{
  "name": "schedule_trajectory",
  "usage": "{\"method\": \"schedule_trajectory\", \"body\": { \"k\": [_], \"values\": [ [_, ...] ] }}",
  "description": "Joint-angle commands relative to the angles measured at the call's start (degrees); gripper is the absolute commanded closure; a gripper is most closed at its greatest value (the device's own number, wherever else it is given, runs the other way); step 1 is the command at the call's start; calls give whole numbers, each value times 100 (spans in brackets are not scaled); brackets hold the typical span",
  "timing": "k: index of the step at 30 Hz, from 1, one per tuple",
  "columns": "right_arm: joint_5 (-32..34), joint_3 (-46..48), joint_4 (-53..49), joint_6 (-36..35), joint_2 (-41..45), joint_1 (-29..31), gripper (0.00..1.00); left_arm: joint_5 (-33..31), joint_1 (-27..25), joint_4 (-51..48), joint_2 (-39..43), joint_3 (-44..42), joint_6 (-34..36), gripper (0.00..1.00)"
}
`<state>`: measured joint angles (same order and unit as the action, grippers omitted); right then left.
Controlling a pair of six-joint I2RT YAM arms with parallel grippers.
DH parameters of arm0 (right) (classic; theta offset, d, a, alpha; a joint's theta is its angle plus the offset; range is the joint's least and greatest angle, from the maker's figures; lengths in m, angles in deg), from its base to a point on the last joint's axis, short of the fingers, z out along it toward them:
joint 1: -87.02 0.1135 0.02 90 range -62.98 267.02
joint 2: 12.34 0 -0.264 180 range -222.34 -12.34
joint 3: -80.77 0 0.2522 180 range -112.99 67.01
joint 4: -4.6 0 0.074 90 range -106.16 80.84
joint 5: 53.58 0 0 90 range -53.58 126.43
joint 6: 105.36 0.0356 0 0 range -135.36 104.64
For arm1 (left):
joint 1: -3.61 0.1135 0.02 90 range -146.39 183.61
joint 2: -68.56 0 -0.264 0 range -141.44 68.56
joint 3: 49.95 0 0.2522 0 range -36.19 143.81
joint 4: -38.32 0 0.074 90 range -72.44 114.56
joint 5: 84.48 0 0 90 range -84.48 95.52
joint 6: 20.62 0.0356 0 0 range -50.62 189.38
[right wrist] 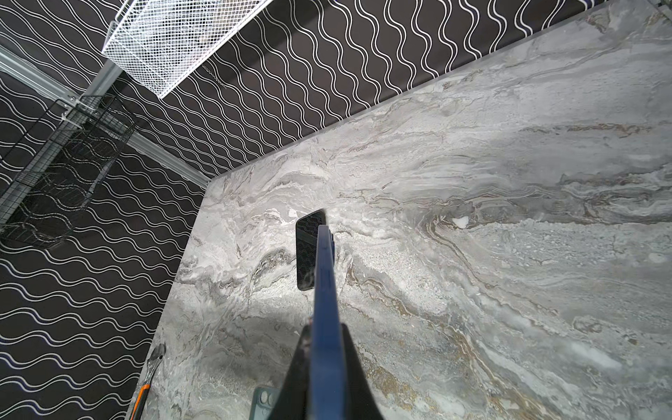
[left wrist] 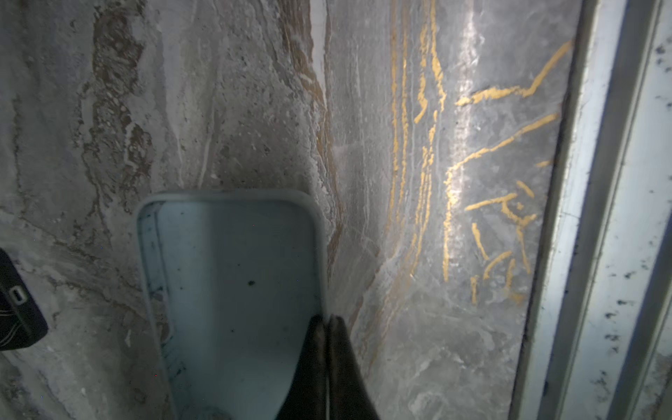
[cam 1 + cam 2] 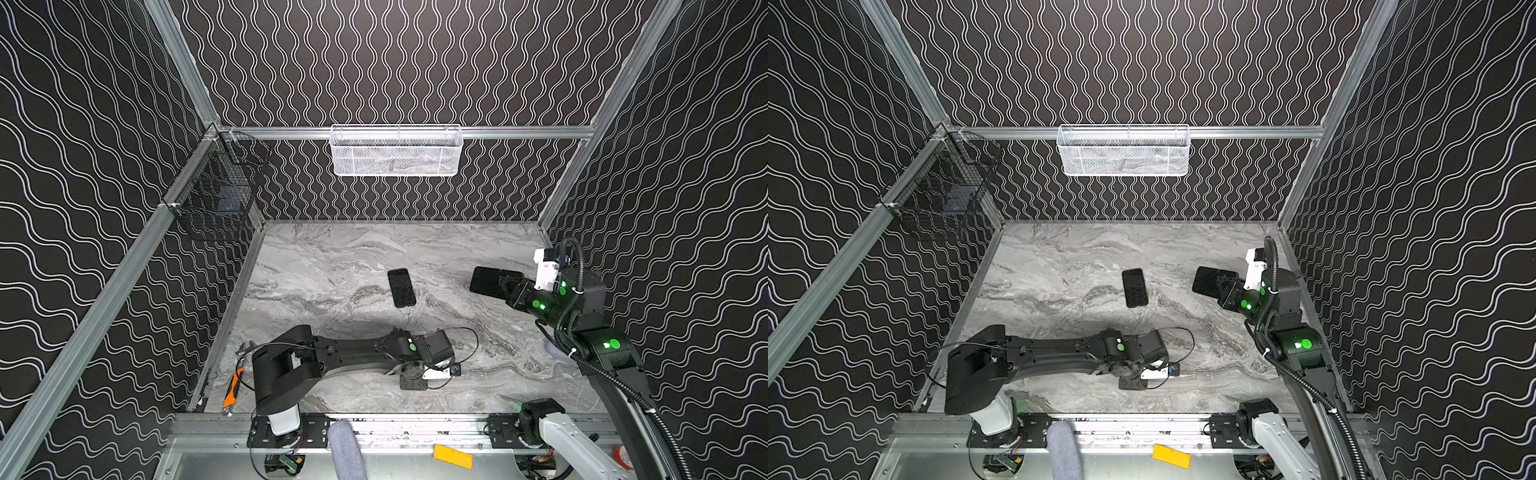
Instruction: Put the phone into the phone case
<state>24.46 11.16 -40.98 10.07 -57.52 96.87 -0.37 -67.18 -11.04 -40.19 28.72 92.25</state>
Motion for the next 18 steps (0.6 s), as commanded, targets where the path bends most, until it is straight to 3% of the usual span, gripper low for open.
{"method": "schedule_trajectory", "body": {
  "k": [1,10,12,16,18],
  "values": [
    [-99,-85,118,-91,-27,-52,100,-44,28,275,-78,22,207,100],
    [-210,-257,98,-82,-128,-151,100,45,311,459,-260,-23,186,97],
    [-235,-264,96,-84,-139,-167,100,21,368,453,-248,6,170,84],
    [-312,-357,40,-139,-222,-199,100,-171,470,483,-81,-30,153,50],
    [-371,-395,18,-166,-281,-209,100,-305,534,540,109,-80,97,39]
  ]
}}
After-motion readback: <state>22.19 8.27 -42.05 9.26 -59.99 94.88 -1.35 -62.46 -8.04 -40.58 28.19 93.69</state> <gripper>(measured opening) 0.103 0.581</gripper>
